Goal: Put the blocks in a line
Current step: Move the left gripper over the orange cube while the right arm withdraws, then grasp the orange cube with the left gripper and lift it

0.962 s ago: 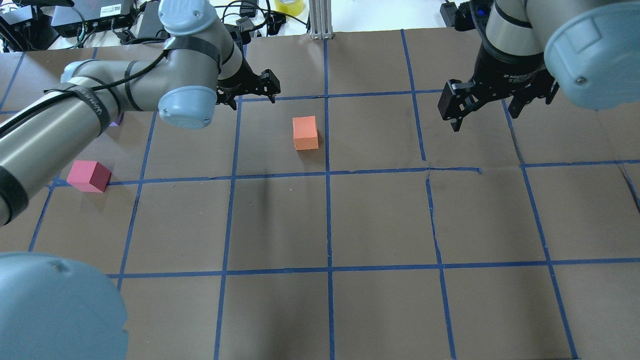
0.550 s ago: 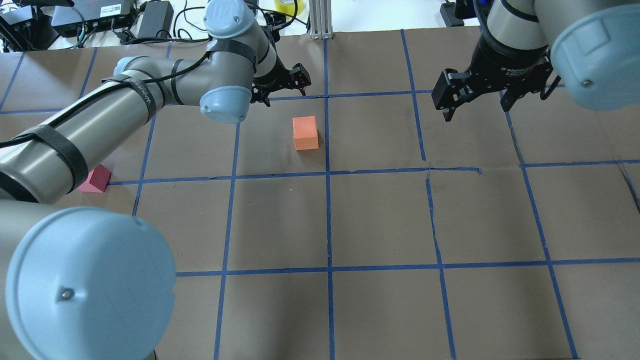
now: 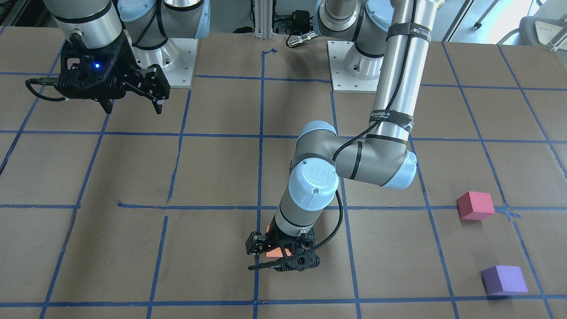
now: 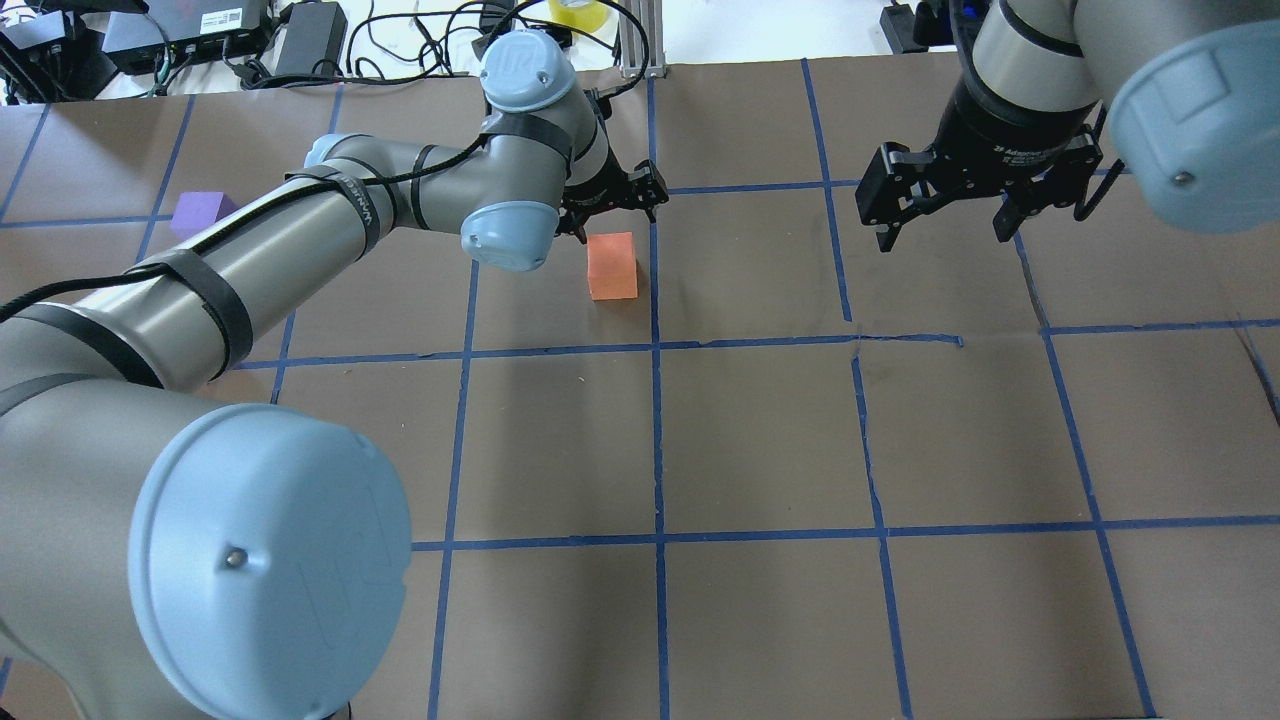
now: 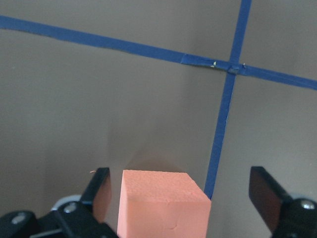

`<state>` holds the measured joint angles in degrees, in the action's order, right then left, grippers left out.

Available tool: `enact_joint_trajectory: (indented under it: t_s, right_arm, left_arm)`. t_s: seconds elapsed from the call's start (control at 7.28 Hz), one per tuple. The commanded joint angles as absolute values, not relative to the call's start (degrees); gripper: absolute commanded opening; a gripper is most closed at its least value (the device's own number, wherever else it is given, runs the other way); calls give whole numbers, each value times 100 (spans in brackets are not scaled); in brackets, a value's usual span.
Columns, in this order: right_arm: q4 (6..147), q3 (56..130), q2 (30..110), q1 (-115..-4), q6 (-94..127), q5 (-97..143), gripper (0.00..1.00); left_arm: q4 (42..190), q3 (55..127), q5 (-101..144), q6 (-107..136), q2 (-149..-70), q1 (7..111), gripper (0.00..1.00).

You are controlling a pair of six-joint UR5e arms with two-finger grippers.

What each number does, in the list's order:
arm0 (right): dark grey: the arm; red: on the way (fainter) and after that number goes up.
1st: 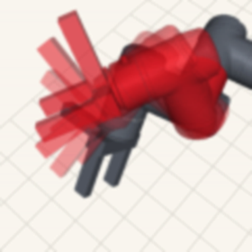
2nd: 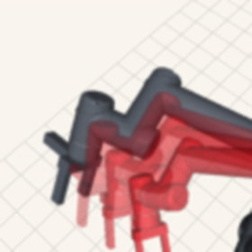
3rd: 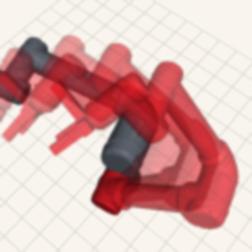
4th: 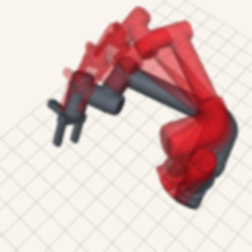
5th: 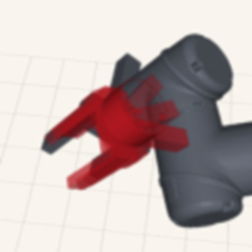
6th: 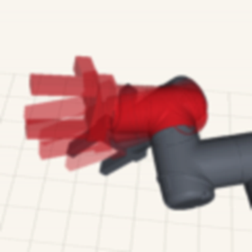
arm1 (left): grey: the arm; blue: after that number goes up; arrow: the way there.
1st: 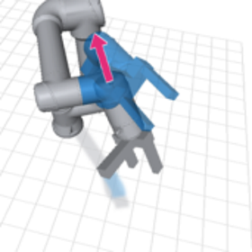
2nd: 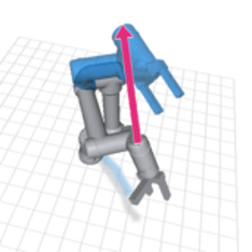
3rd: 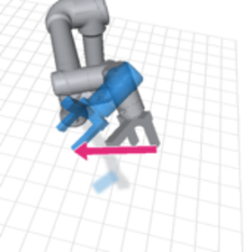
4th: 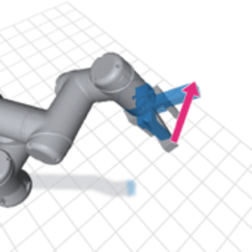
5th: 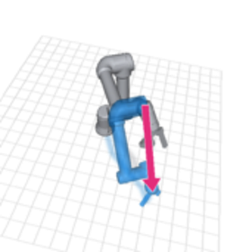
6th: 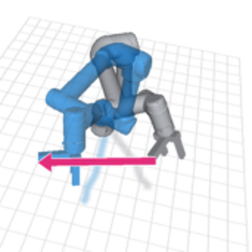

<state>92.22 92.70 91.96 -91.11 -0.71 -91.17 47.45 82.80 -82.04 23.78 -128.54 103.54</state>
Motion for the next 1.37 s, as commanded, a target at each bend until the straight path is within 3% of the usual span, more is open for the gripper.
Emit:
enact_joint_trajectory:
  t_s: [0.0,0.14,0.27,0.41,0.55,0.82,1.24]
  right_arm:
    - [9220,9281,9211,-9123,-53,-9123,100]
    - [9211,9281,9202,-9106,-61,-9123,100]
    - [9202,9273,9202,-9105,-62,-9132,100]
    - [9220,9272,9193,-9123,-70,-9106,100]
    - [9298,9281,9167,-9114,-79,-9105,100]
    - [9282,9272,9150,-9114,-62,-9166,100]
    - [9273,9281,9149,-9123,-44,-9167,100]
  left_arm:
    - [4772,8428,-8235,2321,-12902,10415,97]
    - [4764,8559,-8401,2138,-12920,10415,90]
    - [4772,8595,-8890,1944,-12911,10415,60]
    - [4781,8596,-8921,1864,-12894,10415,8]
    - [4807,8552,-8930,1846,-12815,10415,0]
    - [4869,8455,-8912,1811,-12491,10197,0]
    - [5674,8429,-8921,112,-11973,8979,0]
